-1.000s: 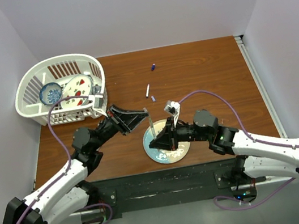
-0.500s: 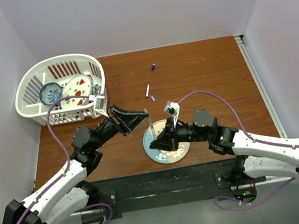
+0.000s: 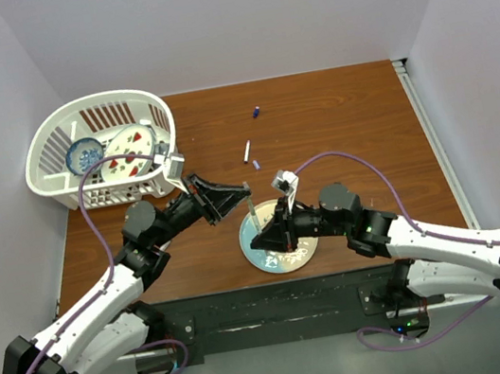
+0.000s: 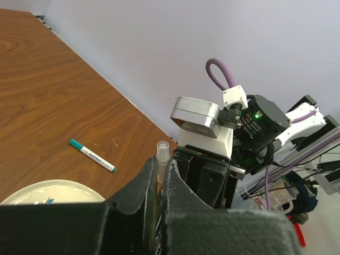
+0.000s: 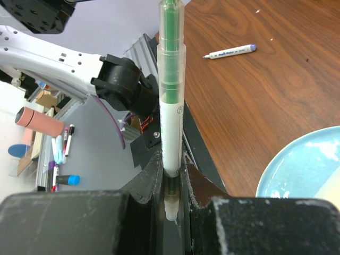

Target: Insert the pens into the pen caps

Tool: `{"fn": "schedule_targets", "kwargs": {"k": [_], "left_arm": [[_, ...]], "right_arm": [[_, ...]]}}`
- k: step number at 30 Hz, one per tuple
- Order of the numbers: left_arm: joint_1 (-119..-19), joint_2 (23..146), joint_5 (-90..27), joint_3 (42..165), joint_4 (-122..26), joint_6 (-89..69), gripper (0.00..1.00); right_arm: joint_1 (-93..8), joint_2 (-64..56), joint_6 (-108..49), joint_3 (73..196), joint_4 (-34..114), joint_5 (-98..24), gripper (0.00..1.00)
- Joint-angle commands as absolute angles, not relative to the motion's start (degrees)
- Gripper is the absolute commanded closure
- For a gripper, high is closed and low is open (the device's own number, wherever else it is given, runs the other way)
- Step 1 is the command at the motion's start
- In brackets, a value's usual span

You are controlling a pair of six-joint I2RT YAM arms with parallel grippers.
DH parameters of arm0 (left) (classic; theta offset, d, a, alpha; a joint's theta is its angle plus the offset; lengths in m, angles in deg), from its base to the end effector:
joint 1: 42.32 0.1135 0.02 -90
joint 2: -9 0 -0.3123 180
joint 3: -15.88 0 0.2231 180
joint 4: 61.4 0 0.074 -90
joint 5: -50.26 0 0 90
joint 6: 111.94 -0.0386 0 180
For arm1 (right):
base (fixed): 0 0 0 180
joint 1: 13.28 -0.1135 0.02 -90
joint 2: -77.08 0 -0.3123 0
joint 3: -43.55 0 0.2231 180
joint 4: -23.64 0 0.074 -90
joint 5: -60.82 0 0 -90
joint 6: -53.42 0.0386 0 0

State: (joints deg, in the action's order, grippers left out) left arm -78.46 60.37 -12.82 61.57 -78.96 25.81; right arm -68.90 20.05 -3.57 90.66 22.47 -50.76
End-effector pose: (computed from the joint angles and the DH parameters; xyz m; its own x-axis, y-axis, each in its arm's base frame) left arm 0.1134 -0.1044 0.3577 -0.5423 -0.4212 -0.7270 0.7172 0.2186 -0.6617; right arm 0.0890 0.1553 0.3204 -0.6020 0.0173 -0.7983 -0.7689 0.2571 0.5854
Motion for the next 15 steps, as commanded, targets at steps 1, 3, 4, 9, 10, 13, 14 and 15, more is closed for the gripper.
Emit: {"fn": "schedule_targets", "kwargs": {"k": [1,3,4,9,10,13,14,15], "left_arm": [[-78.7,59.1,-13.3,64.6,-73.9,21.0,1.00],[-78.7,58.7,-13.5,64.9,-73.1,21.1,1.00],[-78.7,58.7,-13.9,65.1,-72.8,21.4,1.00],[-78.7,58.9,-13.7,65.6,-74.1,23.9,1.00],[-78.7,59.0,-13.1,65.5,-74.7,25.0,1.00],[-78.6,58.8,-12.8,65.3,-76.3,27.1,1.00],[-78.7,58.7,-13.0,65.3,-76.4,27.4,1.00],[-78.6,58.5,-13.2,65.3,-76.5,27.6,1.00]], "right_arm": [[-69.4,20.1,-5.2,94.0,20.3,-49.4,1.00],[-69.4,20.0,-5.2,94.0,20.4,-49.4,1.00],[-69.4,20.0,-5.3,93.9,20.4,-49.5,1.00],[-69.4,19.1,-4.9,93.5,19.8,-50.4,1.00],[-69.4,18.9,-4.7,93.6,19.7,-50.5,1.00],[-69.4,18.6,-4.5,93.6,19.6,-51.0,1.00],[-69.4,18.6,-4.5,93.7,19.6,-51.0,1.00],[-69.4,18.5,-4.6,93.6,19.6,-51.0,1.00]]}}
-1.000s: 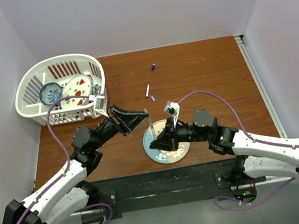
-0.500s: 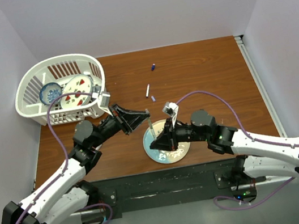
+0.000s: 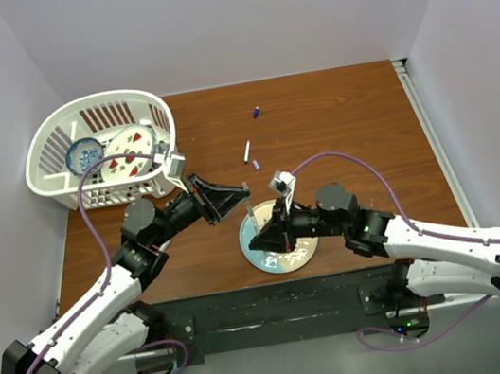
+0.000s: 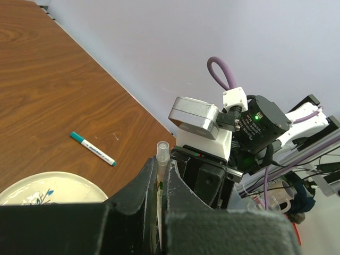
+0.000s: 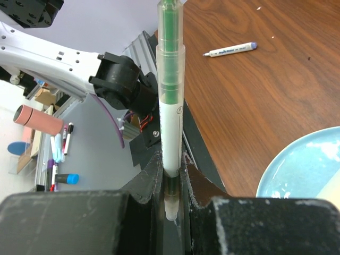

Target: Insert the pens into the pen caps

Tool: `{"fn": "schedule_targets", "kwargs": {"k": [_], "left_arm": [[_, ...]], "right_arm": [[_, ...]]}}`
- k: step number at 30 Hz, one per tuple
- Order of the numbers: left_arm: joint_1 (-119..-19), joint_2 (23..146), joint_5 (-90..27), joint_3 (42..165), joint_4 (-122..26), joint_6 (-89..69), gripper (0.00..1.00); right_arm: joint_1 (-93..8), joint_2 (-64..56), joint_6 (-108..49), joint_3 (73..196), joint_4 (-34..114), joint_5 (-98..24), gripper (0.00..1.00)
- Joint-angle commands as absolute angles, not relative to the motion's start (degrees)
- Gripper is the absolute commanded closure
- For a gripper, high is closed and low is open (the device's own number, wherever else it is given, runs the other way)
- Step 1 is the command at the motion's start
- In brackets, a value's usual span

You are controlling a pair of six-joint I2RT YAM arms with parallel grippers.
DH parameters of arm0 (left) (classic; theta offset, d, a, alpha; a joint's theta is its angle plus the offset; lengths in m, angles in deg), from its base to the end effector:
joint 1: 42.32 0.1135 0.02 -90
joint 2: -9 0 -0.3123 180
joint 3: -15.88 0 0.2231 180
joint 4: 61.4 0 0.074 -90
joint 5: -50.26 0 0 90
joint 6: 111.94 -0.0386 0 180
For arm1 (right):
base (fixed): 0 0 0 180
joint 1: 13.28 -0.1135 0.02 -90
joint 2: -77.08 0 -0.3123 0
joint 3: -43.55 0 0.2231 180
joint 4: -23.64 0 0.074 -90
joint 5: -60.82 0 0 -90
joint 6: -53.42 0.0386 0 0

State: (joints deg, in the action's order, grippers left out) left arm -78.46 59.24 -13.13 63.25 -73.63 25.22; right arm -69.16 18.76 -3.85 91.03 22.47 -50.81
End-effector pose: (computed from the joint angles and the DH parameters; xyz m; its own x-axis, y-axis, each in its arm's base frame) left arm 0.1111 -0.1025 0.3601 -0.5590 -0.4035 -0.7243 0.6975 0.2434 -0.6740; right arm 0.0911 0.1598 0.3189 -0.6056 0.0023 -0.7958 -0.7679 0.2608 0.5851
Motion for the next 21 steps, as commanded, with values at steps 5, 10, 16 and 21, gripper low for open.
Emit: {"fn": "schedule_targets", "kwargs": {"k": [5,10,16,21], "left_arm": [[-78.6,58.0,-13.8,65.8,-75.7,27.5,1.00],[-78.6,57.4,-15.0,66.4,-73.9,26.5,1.00],[-78.6,57.1,-15.8,67.0,-72.8,25.9,1.00],[-78.6,57.4,-15.6,66.8,-72.6,25.8,1.00]], "right_arm": [[-69.5,18.5,-4.7,93.6,19.7,-51.2,1.00],[-69.5,19.0,-4.7,93.4,20.1,-51.1,1.00],[-69.4,19.3,-4.9,93.3,20.5,-51.0,1.00],[-69.6,20.2,-5.1,93.2,21.0,-50.4,1.00]]}}
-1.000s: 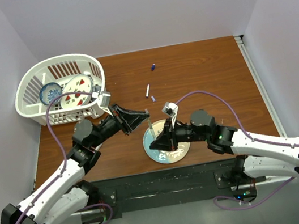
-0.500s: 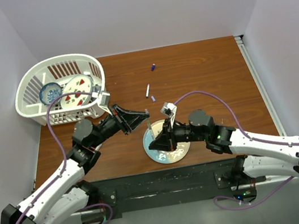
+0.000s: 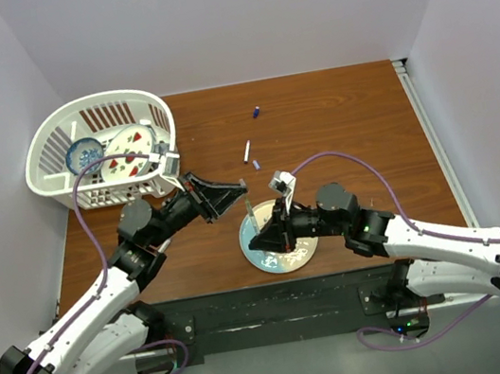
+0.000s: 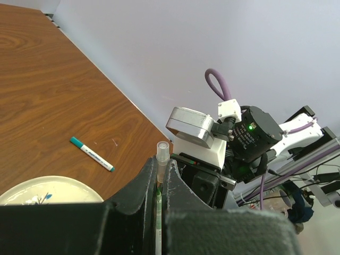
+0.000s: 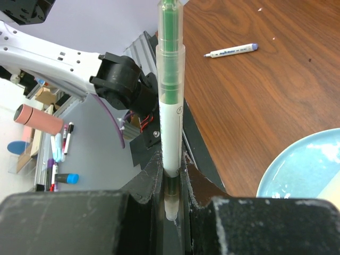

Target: Insert the pens into the pen caps

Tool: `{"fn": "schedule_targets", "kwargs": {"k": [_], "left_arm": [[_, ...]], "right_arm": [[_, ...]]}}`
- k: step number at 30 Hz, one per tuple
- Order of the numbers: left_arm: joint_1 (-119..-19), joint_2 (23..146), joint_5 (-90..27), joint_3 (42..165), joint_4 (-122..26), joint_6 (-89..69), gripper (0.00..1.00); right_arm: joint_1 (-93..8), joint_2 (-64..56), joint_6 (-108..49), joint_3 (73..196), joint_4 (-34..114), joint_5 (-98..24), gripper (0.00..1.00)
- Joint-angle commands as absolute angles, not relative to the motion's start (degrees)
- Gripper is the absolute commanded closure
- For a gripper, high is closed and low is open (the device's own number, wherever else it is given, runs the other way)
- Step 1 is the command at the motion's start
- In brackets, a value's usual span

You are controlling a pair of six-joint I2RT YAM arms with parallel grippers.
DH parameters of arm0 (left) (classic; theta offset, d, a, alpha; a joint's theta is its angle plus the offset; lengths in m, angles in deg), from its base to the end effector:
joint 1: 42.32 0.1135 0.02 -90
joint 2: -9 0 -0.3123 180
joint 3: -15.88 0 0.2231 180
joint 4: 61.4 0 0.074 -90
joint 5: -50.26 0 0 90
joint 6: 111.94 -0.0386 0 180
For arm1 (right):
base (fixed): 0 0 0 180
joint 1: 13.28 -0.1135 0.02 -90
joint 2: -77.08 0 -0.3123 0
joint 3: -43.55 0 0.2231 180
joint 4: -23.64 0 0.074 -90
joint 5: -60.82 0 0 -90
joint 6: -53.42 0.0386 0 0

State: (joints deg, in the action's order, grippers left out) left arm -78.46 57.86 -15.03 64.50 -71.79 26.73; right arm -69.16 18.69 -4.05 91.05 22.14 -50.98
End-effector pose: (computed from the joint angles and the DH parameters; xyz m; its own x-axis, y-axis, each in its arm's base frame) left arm 0.1076 -0.0985 0.3670 -0.5579 -0.4373 -0.7054 0.6801 0.2462 -0.6905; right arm 0.0912 0.1602 0.3194 -0.6010 0.0031 -0.7992 -0.7721 0.2560 0.5816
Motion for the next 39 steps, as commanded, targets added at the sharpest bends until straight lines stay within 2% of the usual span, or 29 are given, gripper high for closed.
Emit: {"fn": "schedule_targets", "kwargs": {"k": [1,39], "left_arm": [[-78.6,57.3,-15.4,66.8,-72.7,25.8,1.00],[-78.6,55.8,-12.7,61.2,-73.9,27.0,1.00]], "right_arm": [[-69.5,20.2,-5.1,93.2,21.1,-50.4,1.00],[-69.5,19.5,-4.5,93.4,19.9,-48.6,1.00]]}}
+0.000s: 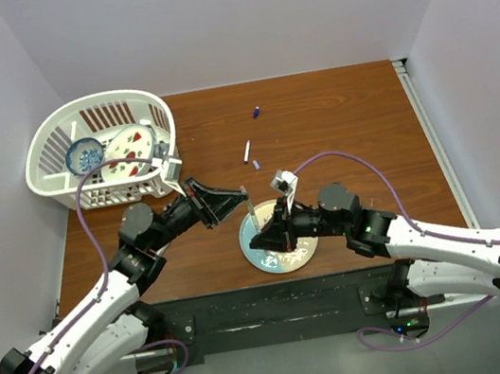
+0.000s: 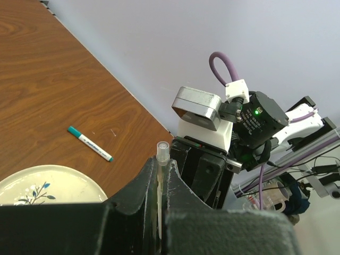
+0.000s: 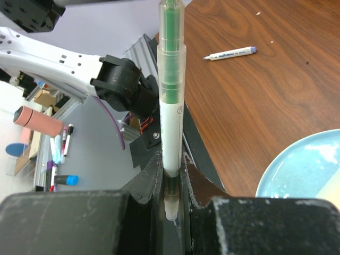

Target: Insert the pens into the pen caps

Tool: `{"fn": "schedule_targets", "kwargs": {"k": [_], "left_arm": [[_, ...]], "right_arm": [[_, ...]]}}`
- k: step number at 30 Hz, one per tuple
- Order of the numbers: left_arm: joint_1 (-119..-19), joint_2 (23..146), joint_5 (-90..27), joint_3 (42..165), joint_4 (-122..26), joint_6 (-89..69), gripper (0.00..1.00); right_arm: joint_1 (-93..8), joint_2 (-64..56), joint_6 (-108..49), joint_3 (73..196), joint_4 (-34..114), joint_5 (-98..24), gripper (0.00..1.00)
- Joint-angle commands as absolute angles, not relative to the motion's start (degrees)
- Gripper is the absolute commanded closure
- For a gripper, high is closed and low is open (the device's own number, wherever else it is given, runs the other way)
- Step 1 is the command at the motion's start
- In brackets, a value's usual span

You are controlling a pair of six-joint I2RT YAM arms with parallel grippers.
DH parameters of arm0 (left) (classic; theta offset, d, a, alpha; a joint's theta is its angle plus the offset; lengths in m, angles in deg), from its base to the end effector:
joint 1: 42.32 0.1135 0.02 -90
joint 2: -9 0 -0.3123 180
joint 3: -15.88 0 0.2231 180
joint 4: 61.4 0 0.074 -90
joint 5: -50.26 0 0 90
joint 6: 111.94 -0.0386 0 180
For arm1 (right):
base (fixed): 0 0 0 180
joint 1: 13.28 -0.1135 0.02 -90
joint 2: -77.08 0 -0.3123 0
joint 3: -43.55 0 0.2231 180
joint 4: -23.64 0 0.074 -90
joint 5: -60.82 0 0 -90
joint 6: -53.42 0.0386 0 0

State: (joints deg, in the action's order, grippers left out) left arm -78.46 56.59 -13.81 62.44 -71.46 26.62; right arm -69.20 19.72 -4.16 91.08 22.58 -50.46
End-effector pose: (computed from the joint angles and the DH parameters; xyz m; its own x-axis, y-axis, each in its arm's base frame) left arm 0.1029 -0.0961 0.3571 -0.5752 -0.4148 -0.7051 0.6769 0.2427 -0.6949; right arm 0.0893 0.1570 0.3216 -0.5936 0.0141 -0.8046 -0.7754 0.2577 0.5766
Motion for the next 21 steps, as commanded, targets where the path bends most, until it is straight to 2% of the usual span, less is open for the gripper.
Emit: {"fn": "schedule_targets", "kwargs": {"k": [1,10,11,12,15,18,21], "left_arm": [[-78.6,55.6,-12.4,60.8,-74.4,27.1,1.00],[-78.6,55.5,-5.7,56.0,-83.3,29.9,1.00],[-78.6,55.5,-4.9,56.0,-83.2,29.7,0.97],[-78.6,55.5,-4.2,56.1,-83.2,29.6,0.87],[-78.6,55.5,-3.0,57.0,-83.6,29.4,0.71],[-78.6,55.4,-2.9,59.1,-82.2,28.3,0.66],[-78.6,55.9,-5.1,63.6,-74.4,24.8,0.62]], "right_arm": [[-69.5,19.4,-4.4,93.4,19.9,-48.4,1.00],[-69.5,19.5,-6.6,96.2,22.6,-44.6,1.00],[-69.4,19.9,-7.1,96.5,22.9,-44.4,1.00],[-69.5,19.9,-7.6,97.0,23.0,-44.3,1.00],[-69.5,19.3,-9.5,98.1,23.4,-46.8,1.00],[-69.4,18.7,-10.3,98.3,24.0,-49.6,1.00],[-69.5,18.9,-10.3,97.7,23.9,-50.6,1.00]]}}
